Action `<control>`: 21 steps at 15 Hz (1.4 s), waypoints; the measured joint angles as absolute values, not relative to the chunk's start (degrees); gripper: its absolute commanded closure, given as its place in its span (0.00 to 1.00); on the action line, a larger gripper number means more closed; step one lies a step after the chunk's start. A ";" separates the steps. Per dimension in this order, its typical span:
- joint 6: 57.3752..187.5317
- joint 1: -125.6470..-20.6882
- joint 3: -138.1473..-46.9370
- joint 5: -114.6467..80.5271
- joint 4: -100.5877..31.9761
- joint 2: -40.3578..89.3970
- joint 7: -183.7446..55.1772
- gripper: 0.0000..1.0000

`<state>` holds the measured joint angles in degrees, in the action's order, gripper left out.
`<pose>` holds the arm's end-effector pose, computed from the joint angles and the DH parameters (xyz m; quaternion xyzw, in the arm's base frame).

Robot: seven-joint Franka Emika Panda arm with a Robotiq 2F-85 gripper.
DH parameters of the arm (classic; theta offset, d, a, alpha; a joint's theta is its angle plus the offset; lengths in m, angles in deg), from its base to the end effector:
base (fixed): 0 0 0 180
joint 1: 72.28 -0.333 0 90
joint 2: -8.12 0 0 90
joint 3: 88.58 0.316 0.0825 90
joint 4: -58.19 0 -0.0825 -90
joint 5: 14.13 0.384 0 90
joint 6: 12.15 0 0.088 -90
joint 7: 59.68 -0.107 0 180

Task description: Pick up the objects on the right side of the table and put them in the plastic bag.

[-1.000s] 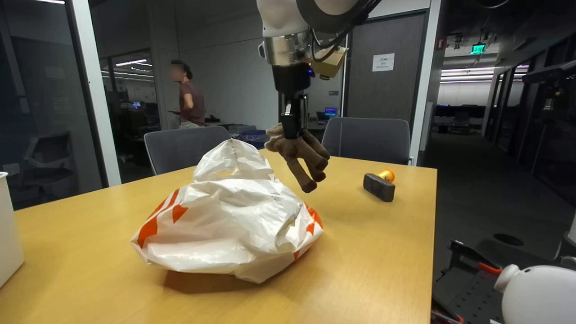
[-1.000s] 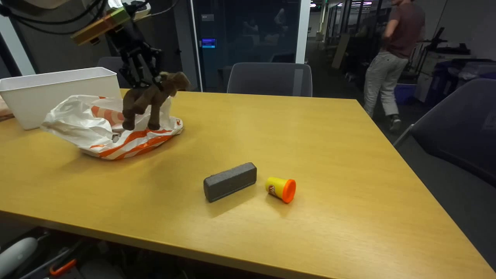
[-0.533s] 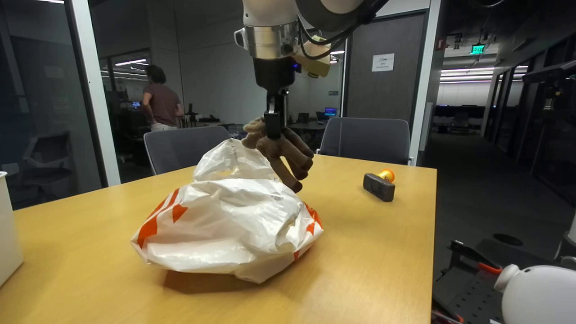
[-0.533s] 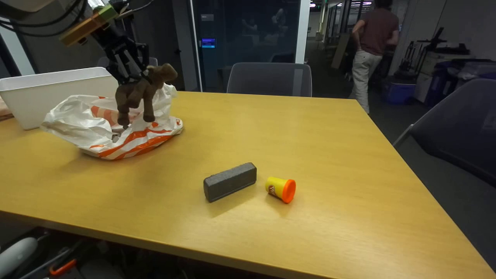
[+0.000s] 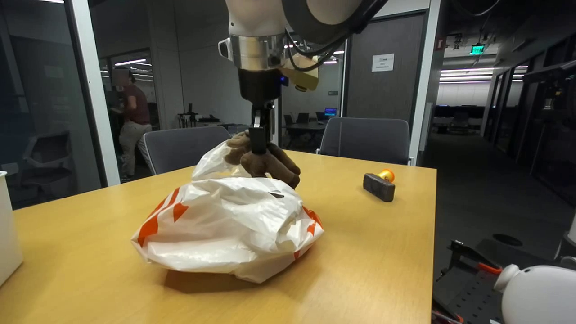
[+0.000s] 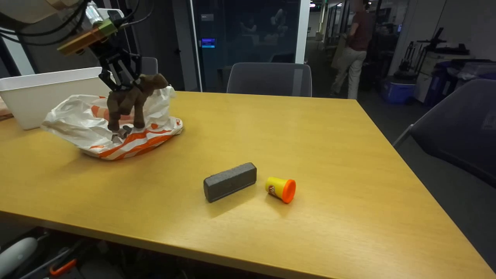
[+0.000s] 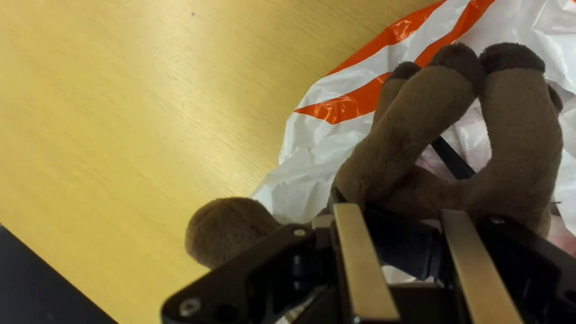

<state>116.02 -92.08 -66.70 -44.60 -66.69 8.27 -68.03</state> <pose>0.4143 0.3486 0.3974 0.8792 0.4267 0.1131 0.1795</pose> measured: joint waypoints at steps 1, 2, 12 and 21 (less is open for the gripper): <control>116.83 -92.07 -66.80 -43.91 -66.67 9.35 -67.39 0.97; 117.72 -92.07 -66.86 -43.59 -66.65 10.49 -67.16 0.97; 122.38 -93.77 -66.80 -38.21 -65.46 18.76 -62.30 0.56; 110.14 -94.72 -67.24 -37.63 -59.93 17.33 -68.41 0.00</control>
<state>110.14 -94.72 -67.24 -37.63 -59.93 17.33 -68.41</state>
